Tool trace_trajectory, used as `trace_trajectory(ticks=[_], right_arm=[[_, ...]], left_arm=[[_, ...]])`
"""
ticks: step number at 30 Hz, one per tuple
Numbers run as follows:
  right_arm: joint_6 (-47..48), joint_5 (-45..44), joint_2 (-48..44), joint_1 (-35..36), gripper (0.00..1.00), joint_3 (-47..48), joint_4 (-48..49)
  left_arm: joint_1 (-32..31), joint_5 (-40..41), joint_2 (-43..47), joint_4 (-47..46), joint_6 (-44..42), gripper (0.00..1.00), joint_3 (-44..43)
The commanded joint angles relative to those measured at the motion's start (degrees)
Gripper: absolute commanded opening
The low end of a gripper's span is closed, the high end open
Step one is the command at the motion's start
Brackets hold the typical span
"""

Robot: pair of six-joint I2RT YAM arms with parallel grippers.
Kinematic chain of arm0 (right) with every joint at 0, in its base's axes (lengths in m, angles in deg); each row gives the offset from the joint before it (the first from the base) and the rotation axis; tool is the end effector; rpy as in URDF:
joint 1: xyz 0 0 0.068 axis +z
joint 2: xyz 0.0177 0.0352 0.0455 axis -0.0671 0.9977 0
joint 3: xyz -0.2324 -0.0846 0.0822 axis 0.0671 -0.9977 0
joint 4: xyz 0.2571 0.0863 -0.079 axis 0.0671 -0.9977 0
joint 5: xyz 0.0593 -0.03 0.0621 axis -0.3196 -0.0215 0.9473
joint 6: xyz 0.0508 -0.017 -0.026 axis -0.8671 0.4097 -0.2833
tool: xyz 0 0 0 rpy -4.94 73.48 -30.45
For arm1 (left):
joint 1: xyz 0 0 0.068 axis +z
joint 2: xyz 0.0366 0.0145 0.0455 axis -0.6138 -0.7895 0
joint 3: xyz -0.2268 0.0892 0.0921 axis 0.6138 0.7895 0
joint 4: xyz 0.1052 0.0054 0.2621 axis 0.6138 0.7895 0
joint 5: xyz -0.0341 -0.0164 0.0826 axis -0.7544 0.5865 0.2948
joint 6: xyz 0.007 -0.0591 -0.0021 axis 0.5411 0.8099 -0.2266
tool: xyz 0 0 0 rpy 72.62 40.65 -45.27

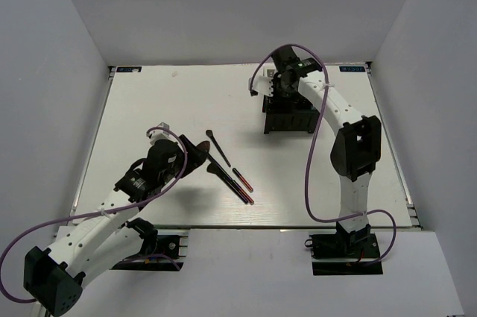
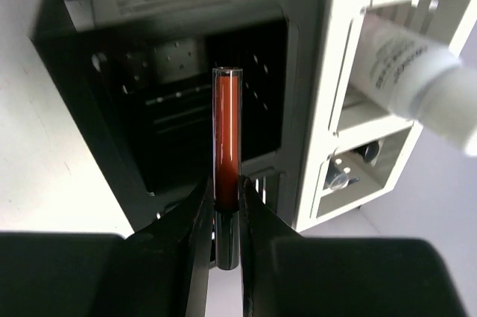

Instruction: Organize the makeup

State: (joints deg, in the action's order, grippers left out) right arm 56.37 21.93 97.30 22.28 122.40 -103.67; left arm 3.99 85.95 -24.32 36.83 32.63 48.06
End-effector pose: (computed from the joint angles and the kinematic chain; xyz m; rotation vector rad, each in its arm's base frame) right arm 0.4165 0.1994 0.2768 -1.9021 1.8580 -0.3774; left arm 0.1809 -0.1125 0.2276 -0.5529 2.2166 -0.6867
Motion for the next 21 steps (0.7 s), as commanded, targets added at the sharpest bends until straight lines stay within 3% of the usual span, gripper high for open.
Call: trace_trajectory(ticks=[1, 4, 5, 7, 11, 15, 17, 18, 19, 21], right_arm=[[6.9, -1.2, 0.8, 1.5, 0.05, 2.6, -1.7], [7.0, -1.6, 1.0, 1.7, 0.23, 2.6, -1.4], [7.0, -1.7, 1.0, 1.8, 0.33, 2.8, -1.3], [6.7, -1.7, 1.1, 1.8, 0.40, 3.3, -1.3], [6.6, -1.7, 0.7, 1.6, 0.45, 4.1, -0.9], [4.7, -1.2, -0.2, 1.4, 0.42, 6.6, -0.2], [2.8, 0.5, -0.8, 1.4, 0.31, 8.9, -0.6], [1.5, 4.2, -1.7, 1.6, 0.27, 11.3, -1.3], [-1.7, 7.5, -2.3, 1.4, 0.15, 11.9, -2.1], [-5.4, 18.0, -6.1, 1.5, 0.08, 9.7, -4.2]], left_arm=[[0.1, -0.6, 0.4, -1.4, -0.7, 0.77, 0.2], [0.1, -0.5, 0.5, -1.3, -0.7, 0.77, 0.3], [0.1, -0.4, 0.5, -1.3, -0.7, 0.77, 0.3], [0.1, -0.4, 0.4, -1.4, -0.7, 0.77, 0.3], [0.1, -0.6, -0.2, -1.9, -0.7, 0.77, 0.3], [0.1, -1.1, -1.3, -2.2, -1.1, 0.77, -0.1], [0.1, -1.1, -1.6, -1.9, -1.3, 0.77, -0.5], [0.1, -1.1, -1.6, -2.0, -1.2, 0.77, -0.5], [0.1, -1.1, -1.6, -1.9, -1.2, 0.77, -0.3], [0.1, -1.1, -1.6, -2.3, -1.0, 0.76, 0.0]])
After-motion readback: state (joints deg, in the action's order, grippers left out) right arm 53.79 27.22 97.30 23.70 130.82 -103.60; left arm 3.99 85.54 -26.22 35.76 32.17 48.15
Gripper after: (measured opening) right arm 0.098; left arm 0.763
